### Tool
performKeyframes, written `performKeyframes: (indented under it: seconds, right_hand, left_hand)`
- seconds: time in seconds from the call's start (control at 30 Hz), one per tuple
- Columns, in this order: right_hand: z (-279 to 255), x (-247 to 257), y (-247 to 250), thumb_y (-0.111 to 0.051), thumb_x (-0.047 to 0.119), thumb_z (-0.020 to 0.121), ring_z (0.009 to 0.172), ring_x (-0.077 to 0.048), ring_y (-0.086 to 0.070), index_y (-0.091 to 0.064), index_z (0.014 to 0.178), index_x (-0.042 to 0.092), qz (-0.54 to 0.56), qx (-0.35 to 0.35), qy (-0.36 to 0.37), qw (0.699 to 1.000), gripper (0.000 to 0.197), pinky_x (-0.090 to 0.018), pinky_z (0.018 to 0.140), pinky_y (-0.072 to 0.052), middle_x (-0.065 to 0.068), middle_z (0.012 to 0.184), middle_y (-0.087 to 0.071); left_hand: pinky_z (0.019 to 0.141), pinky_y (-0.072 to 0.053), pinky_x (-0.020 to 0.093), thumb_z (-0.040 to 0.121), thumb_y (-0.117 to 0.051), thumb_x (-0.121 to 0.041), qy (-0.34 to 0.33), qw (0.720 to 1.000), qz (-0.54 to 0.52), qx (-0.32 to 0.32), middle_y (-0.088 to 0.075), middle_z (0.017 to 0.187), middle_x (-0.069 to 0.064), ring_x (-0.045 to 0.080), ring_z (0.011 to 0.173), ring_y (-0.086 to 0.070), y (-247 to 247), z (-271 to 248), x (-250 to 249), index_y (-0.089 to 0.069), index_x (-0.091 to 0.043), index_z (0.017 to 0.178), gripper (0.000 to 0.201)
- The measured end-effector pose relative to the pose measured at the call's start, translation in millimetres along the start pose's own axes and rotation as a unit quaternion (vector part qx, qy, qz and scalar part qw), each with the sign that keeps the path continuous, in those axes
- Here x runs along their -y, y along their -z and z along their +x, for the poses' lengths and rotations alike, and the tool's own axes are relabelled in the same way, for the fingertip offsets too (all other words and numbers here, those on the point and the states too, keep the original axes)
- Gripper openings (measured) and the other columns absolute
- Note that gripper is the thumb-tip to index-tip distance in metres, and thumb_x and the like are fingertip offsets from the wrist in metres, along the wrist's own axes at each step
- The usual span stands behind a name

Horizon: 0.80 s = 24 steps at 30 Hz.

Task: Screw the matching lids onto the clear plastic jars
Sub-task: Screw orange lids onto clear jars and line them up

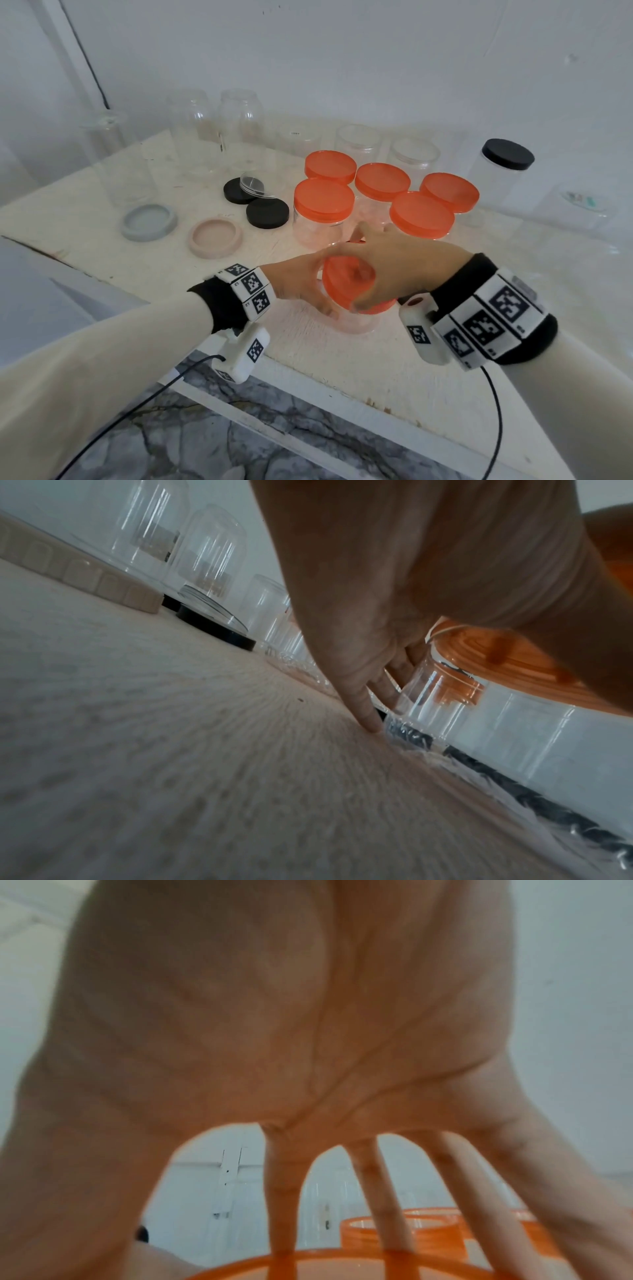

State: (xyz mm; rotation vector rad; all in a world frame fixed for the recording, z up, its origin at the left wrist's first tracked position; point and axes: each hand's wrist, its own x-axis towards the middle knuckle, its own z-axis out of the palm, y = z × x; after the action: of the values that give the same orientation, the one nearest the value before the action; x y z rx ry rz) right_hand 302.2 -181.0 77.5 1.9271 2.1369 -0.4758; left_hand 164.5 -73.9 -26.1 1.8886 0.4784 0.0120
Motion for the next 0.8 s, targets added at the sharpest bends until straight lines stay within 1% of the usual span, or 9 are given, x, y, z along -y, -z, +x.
performKeyframes:
  seconds: [0.1, 0.2, 0.3, 0.37, 0.43, 0.5, 0.6, 0.67, 0.8]
  right_hand:
    - [0.5, -2.6, -1.5, -0.065, 0.065, 0.070, 0.112, -0.024, -0.041, -0.012, 0.141, 0.051, -0.029, 0.001, -0.018, 0.999, 0.089, -0.035, 0.084, -0.043, 0.001, 0.140, -0.026]
    - [-2.2, -5.0, 2.3, -0.076, 0.038, 0.070, 0.132, -0.023, -0.027, -0.015, 0.139, 0.056, 0.004, 0.056, 0.039, 0.998, 0.094, -0.042, 0.096, -0.044, 0.015, 0.152, -0.004]
    - [-0.2, -6.8, 2.0, -0.078, 0.033, 0.068, 0.115, -0.019, -0.038, -0.024, 0.135, 0.058, 0.022, 0.050, 0.044, 0.998, 0.089, -0.037, 0.088, -0.048, 0.012, 0.142, -0.021]
    - [0.6, -3.1, 1.1, -0.073, 0.055, 0.066, 0.098, -0.017, -0.043, -0.023, 0.135, 0.056, -0.001, 0.000, 0.015, 1.000, 0.085, -0.029, 0.074, -0.047, 0.007, 0.123, -0.034]
    - [1.0, -1.7, 0.6, -0.065, 0.070, 0.065, 0.087, -0.015, -0.042, -0.020, 0.139, 0.050, -0.045, -0.024, -0.009, 0.999, 0.089, -0.023, 0.060, -0.035, 0.004, 0.116, -0.039]
    - [1.4, -4.5, 0.2, -0.067, 0.067, 0.065, 0.098, -0.019, -0.045, -0.012, 0.141, 0.051, -0.051, -0.012, 0.005, 0.999, 0.095, -0.024, 0.067, -0.038, 0.000, 0.134, -0.034]
    - [-0.4, -5.5, 3.7, -0.079, 0.043, 0.067, 0.128, -0.024, -0.033, -0.014, 0.139, 0.056, -0.017, 0.046, 0.048, 0.998, 0.098, -0.041, 0.096, -0.043, 0.008, 0.152, -0.010]
    - [0.9, -3.9, 3.9, -0.080, 0.036, 0.067, 0.124, -0.023, -0.035, -0.021, 0.138, 0.055, -0.019, 0.055, 0.054, 0.997, 0.094, -0.042, 0.095, -0.045, 0.009, 0.147, -0.017]
    - [2.8, -4.7, 2.8, -0.079, 0.050, 0.061, 0.106, -0.019, -0.043, -0.026, 0.132, 0.058, -0.023, 0.008, 0.047, 0.999, 0.089, -0.037, 0.084, -0.049, 0.009, 0.129, -0.033]
  left_hand:
    - [0.102, -0.035, 0.019, 0.056, -0.087, -0.022, 0.001, 1.000, 0.008, 0.000, -0.045, 0.130, -0.016, -0.003, 0.121, -0.042, -0.2, -0.6, -1.4, -0.026, -0.030, 0.136, 0.101]
    - [0.104, -0.037, 0.019, 0.048, -0.082, -0.039, -0.004, 1.000, 0.004, 0.003, -0.046, 0.131, -0.016, -0.003, 0.122, -0.043, -1.6, -2.1, -4.9, -0.030, -0.032, 0.135, 0.102]
    - [0.107, -0.037, 0.029, 0.051, -0.084, -0.034, 0.001, 1.000, 0.000, 0.004, -0.047, 0.135, -0.008, 0.007, 0.126, -0.043, -1.9, -2.3, -4.1, -0.031, -0.026, 0.139, 0.103]
    - [0.100, -0.038, 0.017, 0.057, -0.086, -0.020, 0.006, 1.000, -0.002, 0.004, -0.044, 0.132, -0.012, -0.002, 0.122, -0.042, -1.2, -1.6, -2.6, -0.026, -0.026, 0.139, 0.101]
    - [0.094, -0.038, 0.009, 0.064, -0.084, -0.009, 0.011, 1.000, -0.003, 0.004, -0.043, 0.131, -0.016, -0.005, 0.120, -0.042, -0.5, -0.8, -1.3, -0.022, -0.025, 0.141, 0.100]
    - [0.098, -0.036, 0.014, 0.061, -0.086, -0.017, 0.011, 1.000, -0.001, 0.001, -0.044, 0.133, -0.013, 0.003, 0.124, -0.041, -0.4, -1.1, -2.6, -0.023, -0.023, 0.141, 0.102]
    - [0.106, -0.035, 0.026, 0.049, -0.083, -0.037, 0.005, 1.000, -0.004, 0.003, -0.047, 0.134, -0.010, 0.008, 0.127, -0.042, -1.3, -1.6, -4.8, -0.030, -0.025, 0.139, 0.105]
    - [0.104, -0.038, 0.025, 0.049, -0.082, -0.036, 0.005, 1.000, -0.009, 0.007, -0.049, 0.131, -0.012, 0.005, 0.125, -0.044, -1.9, -2.1, -5.1, -0.034, -0.028, 0.136, 0.101]
    - [0.094, -0.039, 0.009, 0.048, -0.086, -0.031, 0.002, 1.000, 0.013, -0.019, -0.049, 0.120, -0.021, -0.002, 0.116, -0.046, -1.5, -3.3, -7.6, -0.035, -0.034, 0.127, 0.094]
